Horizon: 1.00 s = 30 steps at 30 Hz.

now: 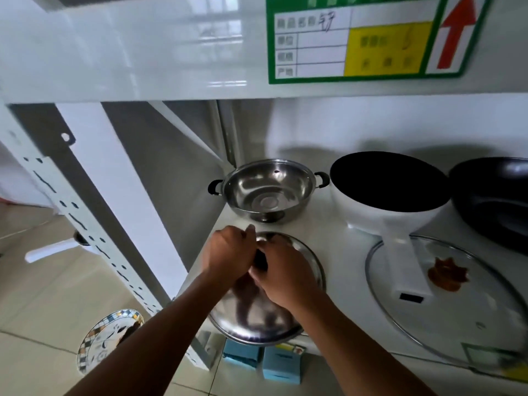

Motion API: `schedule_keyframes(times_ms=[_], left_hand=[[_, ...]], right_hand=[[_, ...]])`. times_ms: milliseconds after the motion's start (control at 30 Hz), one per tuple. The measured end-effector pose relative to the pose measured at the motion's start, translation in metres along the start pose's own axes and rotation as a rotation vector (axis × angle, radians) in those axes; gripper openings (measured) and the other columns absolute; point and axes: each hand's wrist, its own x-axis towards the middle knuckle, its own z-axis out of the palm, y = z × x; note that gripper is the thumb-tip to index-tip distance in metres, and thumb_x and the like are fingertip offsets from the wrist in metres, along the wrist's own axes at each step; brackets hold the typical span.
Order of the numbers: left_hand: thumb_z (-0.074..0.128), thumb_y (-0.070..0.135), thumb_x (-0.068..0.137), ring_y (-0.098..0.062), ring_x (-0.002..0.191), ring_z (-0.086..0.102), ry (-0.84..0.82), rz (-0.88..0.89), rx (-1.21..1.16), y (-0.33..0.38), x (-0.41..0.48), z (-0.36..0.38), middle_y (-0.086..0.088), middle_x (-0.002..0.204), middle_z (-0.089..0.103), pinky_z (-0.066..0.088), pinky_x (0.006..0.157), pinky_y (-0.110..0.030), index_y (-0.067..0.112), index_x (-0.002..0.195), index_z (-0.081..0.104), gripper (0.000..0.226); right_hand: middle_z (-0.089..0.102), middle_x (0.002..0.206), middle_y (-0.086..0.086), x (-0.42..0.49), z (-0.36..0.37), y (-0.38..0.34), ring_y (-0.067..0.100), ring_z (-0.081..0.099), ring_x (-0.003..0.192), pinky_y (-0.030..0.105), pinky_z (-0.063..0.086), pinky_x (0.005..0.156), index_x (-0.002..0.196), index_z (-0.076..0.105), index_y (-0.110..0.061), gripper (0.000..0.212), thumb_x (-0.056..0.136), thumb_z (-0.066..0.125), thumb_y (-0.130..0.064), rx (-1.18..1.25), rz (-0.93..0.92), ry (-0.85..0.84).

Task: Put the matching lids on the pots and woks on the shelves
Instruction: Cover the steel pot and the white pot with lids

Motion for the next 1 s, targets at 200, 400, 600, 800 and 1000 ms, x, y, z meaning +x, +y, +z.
schedule_keyframes(times_ms=[200, 400, 600, 800, 1000], left_hand=[[0.058, 0.031, 0.09, -0.032, 0.106, 0.066, -0.064, 0.113, -0.043, 0.009, 0.058, 0.011, -0.011, 0.117, 0.07, 0.051, 0.089, -0.034, 0.029, 0.122, 0.065, 0.033], [0.06, 0.027, 0.091, -0.027, 0.093, 0.07, -0.061, 0.246, 0.018, 0.002, 0.072, 0.019, -0.008, 0.102, 0.075, 0.044, 0.074, -0.022, 0.022, 0.103, 0.075, 0.02], [0.062, 0.027, 0.091, -0.024, 0.093, 0.071, -0.093, 0.298, -0.027, -0.013, 0.056, -0.007, -0.009, 0.1, 0.076, 0.054, 0.082, -0.032, 0.019, 0.101, 0.077, 0.02], [0.063, 0.034, 0.063, 0.0, 0.051, 0.065, -0.067, 0.366, -0.345, -0.042, -0.009, -0.03, 0.01, 0.053, 0.069, 0.056, 0.057, -0.033, 0.026, 0.064, 0.075, 0.014], [0.056, 0.019, 0.072, -0.014, 0.033, 0.049, 0.059, 0.345, -0.08, -0.048, -0.069, -0.035, 0.0, 0.032, 0.04, 0.031, 0.035, -0.011, 0.02, 0.041, 0.04, 0.035]], right_hand=[[0.061, 0.103, -0.005, -0.019, -0.022, 0.009, 0.013, 0.059, 0.093, 0.018, 0.032, 0.071, 0.097, 0.061, -0.025, 0.022, 0.081, 0.063, -0.041, -0.043, 0.063, 0.169], [0.057, 0.091, -0.006, -0.045, -0.058, 0.008, 0.016, 0.059, 0.082, 0.03, 0.046, 0.068, 0.087, 0.059, -0.025, 0.02, 0.076, 0.062, -0.042, -0.049, 0.204, 0.276], [0.06, 0.081, -0.007, -0.059, -0.076, -0.006, 0.013, 0.058, 0.075, 0.037, 0.052, 0.07, 0.084, 0.064, -0.019, 0.023, 0.072, 0.066, -0.039, 0.03, 0.253, 0.363], [0.066, 0.092, 0.0, -0.048, -0.089, -0.028, 0.019, 0.062, 0.085, 0.027, 0.044, 0.074, 0.098, 0.069, -0.022, 0.026, 0.076, 0.07, -0.034, 0.136, 0.251, 0.476], [0.071, 0.091, 0.006, -0.002, -0.087, -0.037, 0.026, 0.065, 0.089, 0.032, 0.05, 0.076, 0.101, 0.068, -0.016, 0.03, 0.075, 0.069, -0.032, 0.078, 0.205, 0.516]])
